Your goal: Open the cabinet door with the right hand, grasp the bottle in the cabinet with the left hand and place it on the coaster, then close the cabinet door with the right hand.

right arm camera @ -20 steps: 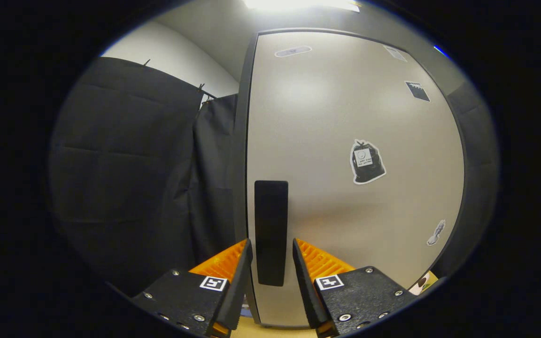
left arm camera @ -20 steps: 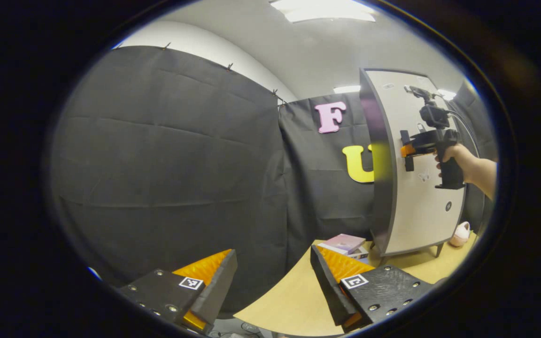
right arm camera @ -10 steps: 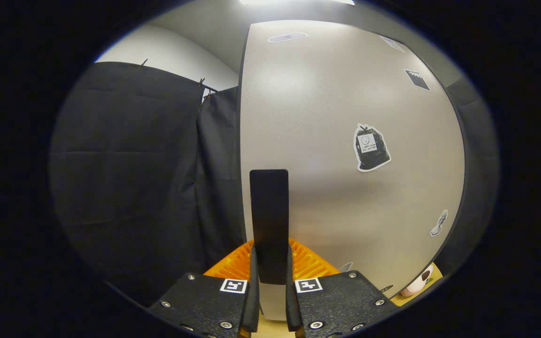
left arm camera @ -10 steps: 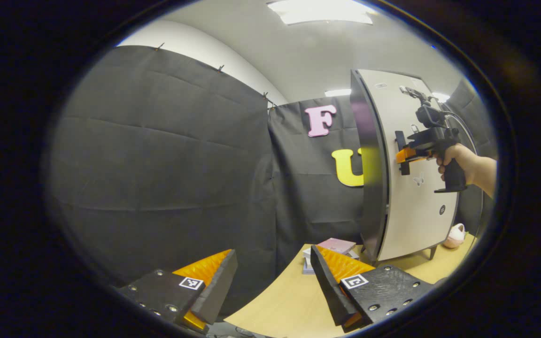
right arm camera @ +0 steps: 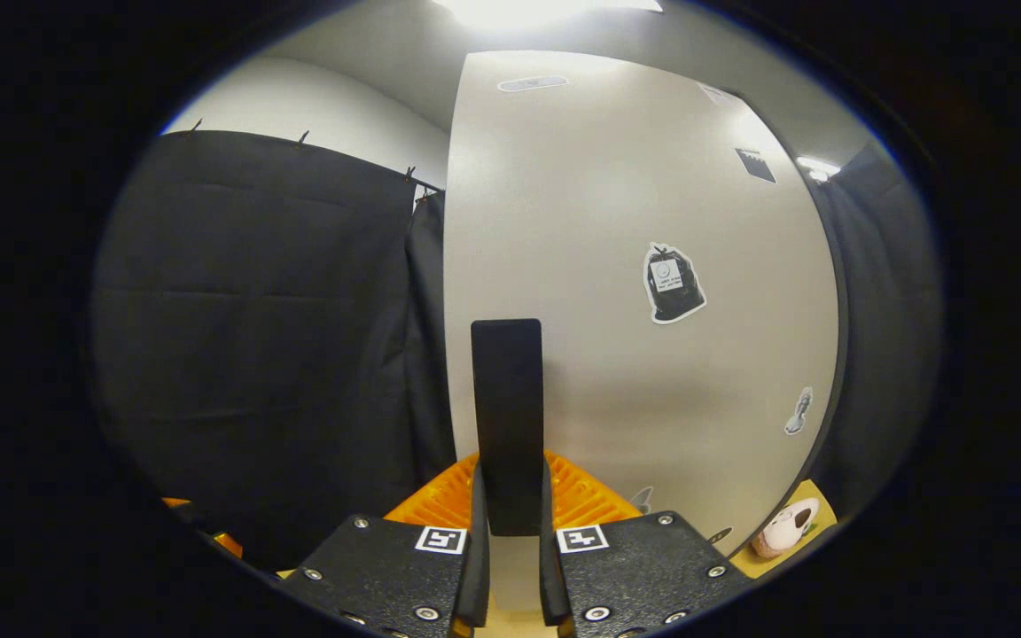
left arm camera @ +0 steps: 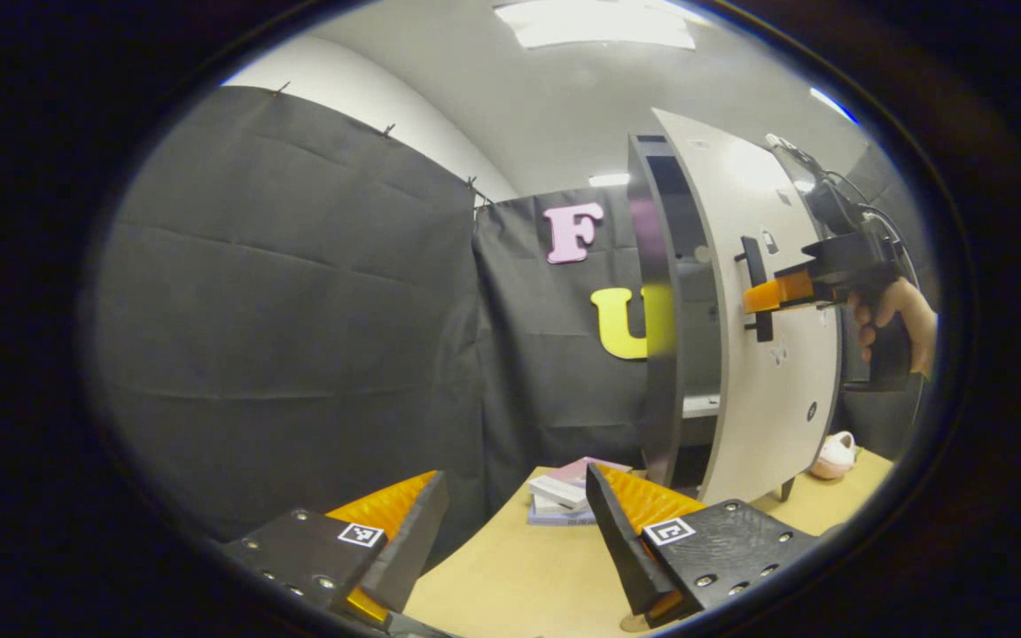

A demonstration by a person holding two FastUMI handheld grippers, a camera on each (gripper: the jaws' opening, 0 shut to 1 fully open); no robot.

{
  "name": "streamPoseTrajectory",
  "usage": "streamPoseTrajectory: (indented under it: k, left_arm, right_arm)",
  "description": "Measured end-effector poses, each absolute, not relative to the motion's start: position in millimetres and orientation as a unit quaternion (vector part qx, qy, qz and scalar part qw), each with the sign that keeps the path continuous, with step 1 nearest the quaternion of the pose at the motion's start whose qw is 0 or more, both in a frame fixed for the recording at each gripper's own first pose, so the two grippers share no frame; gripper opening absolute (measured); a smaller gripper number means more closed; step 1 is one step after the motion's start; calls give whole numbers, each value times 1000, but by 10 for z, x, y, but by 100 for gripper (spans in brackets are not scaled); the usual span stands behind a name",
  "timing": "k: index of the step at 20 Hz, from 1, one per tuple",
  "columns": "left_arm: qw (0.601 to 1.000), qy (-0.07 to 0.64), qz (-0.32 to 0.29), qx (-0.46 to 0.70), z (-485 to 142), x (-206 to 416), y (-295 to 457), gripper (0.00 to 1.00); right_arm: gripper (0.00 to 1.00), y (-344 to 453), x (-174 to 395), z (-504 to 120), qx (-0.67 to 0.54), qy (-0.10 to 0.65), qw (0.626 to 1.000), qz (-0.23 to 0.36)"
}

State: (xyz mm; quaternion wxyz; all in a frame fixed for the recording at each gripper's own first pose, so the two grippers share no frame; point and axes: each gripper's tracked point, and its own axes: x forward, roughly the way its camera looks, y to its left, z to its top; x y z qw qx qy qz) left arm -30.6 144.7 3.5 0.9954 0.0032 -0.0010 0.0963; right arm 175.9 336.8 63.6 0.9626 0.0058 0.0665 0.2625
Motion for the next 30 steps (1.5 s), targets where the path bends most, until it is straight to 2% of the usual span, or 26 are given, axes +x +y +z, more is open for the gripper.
streamPoseTrajectory:
  k: [6,7,9,10,11,15,16,18,20,21,23,29,30]
  left_arm:
    - [997,-11,80,12,125,-229,1157,93]
    - [997,-10,77,13,113,-204,1111,90]
    - [997,-12,70,15,154,-171,1006,93]
    - [998,-16,67,17,190,-157,955,90]
    - [998,-20,63,20,212,-147,917,93]
    - [998,-26,45,20,232,-60,696,93]
    - [999,-26,39,18,230,-39,629,90]
    - [999,-25,28,20,223,4,494,93]
    - [999,-28,16,20,252,33,350,90]
    - [999,-28,10,19,248,60,254,93]
    - [1000,-28,-5,11,212,88,76,90]
    - [999,-29,-45,4,176,76,-464,93]
    - [998,-27,-50,3,169,62,-545,87]
  right_arm:
    - [23,3270,1727,628,7,58,958,282]
    - [23,3254,1716,629,11,59,957,285]
    - [23,3208,1695,633,11,64,954,292]
    - [23,3177,1673,637,8,65,953,295]
    - [23,3151,1642,642,9,65,952,298]
    - [24,3039,1565,661,8,69,950,305]
    - [23,3007,1556,664,7,69,950,304]
    - [23,2945,1521,670,7,68,951,301]
    - [23,2890,1501,678,11,66,952,299]
    - [23,2863,1491,683,12,64,952,298]
    - [23,2790,1466,692,9,60,954,293]
    - [22,2570,1447,704,2,58,961,271]
    - [21,2518,1438,710,-1,56,962,266]
